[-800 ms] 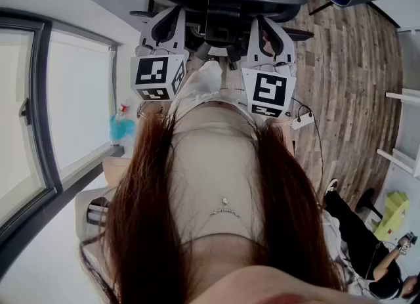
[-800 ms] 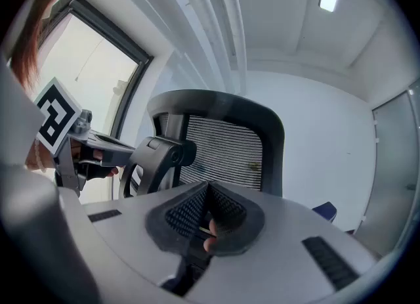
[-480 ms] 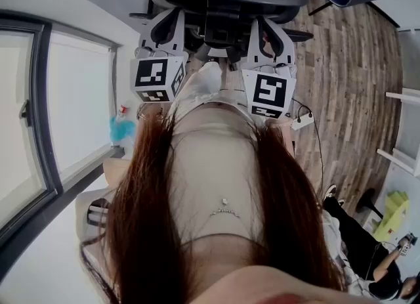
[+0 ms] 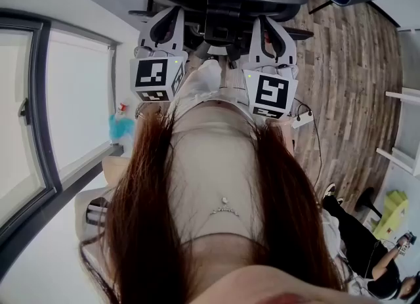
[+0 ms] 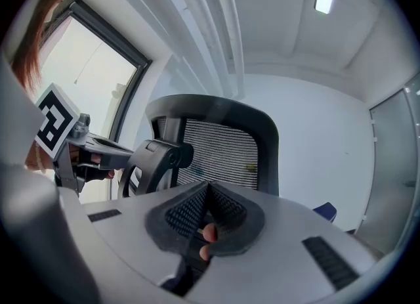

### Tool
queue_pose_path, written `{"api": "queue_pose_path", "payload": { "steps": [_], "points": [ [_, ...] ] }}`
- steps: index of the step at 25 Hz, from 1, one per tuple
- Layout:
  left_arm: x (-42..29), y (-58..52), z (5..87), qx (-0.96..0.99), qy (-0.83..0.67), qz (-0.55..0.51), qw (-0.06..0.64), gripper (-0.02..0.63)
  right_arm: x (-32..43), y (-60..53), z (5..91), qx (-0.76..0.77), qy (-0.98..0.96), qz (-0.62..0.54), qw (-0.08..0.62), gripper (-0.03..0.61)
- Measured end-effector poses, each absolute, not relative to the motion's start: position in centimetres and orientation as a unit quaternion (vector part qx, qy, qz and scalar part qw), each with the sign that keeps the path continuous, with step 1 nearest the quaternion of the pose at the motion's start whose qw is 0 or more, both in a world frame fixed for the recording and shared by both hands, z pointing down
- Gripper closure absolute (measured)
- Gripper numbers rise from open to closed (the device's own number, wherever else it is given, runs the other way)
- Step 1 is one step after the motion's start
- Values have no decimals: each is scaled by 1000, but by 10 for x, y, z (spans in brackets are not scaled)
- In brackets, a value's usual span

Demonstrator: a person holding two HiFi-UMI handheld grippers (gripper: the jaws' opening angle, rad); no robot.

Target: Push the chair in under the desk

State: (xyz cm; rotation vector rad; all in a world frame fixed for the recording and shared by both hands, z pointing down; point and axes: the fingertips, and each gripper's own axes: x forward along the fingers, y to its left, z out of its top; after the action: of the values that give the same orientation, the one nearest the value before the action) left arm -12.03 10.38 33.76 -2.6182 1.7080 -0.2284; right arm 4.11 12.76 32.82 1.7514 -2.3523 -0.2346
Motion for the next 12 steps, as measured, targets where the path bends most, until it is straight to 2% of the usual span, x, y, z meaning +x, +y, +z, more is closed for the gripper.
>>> {"api": "queue_pose_path", "payload": {
  "steps": [12],
  "points": [
    [-130,105,344,-834,545,-88,18,607,47,130,337,578,-805,-72,109,551]
  ]
}}
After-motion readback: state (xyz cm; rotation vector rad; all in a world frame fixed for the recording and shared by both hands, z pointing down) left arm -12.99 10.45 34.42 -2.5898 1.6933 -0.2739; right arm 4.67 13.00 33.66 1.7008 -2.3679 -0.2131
